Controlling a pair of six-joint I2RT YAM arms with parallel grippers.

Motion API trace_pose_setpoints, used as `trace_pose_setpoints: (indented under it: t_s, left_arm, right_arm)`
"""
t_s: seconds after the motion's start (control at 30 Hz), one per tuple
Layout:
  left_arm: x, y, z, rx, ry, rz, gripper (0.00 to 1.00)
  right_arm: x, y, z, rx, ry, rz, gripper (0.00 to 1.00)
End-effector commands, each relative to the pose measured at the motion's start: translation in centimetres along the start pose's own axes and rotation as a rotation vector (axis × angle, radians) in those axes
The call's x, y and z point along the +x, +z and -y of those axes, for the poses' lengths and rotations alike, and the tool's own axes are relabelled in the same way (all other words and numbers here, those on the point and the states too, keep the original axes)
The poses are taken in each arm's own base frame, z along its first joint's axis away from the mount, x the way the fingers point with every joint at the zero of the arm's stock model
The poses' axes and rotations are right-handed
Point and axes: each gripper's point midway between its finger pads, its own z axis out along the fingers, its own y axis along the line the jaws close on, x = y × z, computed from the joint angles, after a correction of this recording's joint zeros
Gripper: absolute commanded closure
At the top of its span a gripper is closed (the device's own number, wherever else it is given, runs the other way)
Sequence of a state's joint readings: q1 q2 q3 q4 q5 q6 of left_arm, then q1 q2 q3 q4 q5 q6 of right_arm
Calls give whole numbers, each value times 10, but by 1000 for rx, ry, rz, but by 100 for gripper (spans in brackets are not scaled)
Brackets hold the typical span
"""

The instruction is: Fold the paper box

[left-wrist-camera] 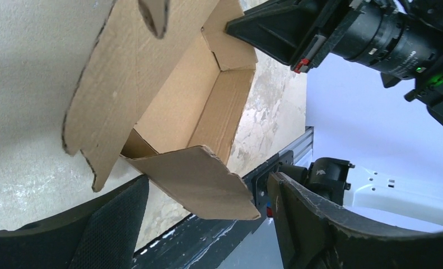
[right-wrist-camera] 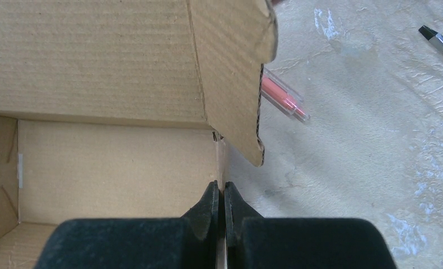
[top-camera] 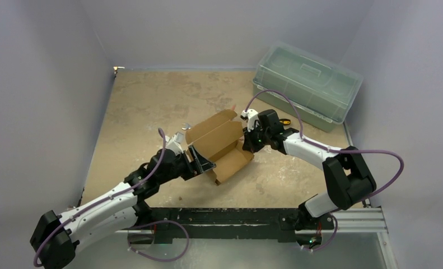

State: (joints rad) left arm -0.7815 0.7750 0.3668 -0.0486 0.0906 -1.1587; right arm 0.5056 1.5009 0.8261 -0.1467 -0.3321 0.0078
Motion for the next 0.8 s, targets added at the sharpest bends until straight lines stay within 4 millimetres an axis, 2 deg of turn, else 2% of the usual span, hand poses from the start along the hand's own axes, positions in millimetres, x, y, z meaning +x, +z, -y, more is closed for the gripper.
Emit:
trace_pose_setpoints:
  t_s: [0.0, 0.37, 0.5, 0.77]
  left_arm:
    - [-3, -8, 10, 53, 22, 17, 24]
    - [-4, -18, 6, 60, -9, 47, 28]
    - [-3, -19, 4, 71, -28, 57, 38]
    - [-6, -12, 21, 158, -41, 59, 45]
  right_arm:
    - [-20, -2, -6, -18, -22, 43, 99]
    - [-20, -2, -5, -17, -21, 43, 99]
    - [-20, -1, -6, -19, -22, 42, 99]
    - [-20, -1, -6, -18, -23, 40, 100]
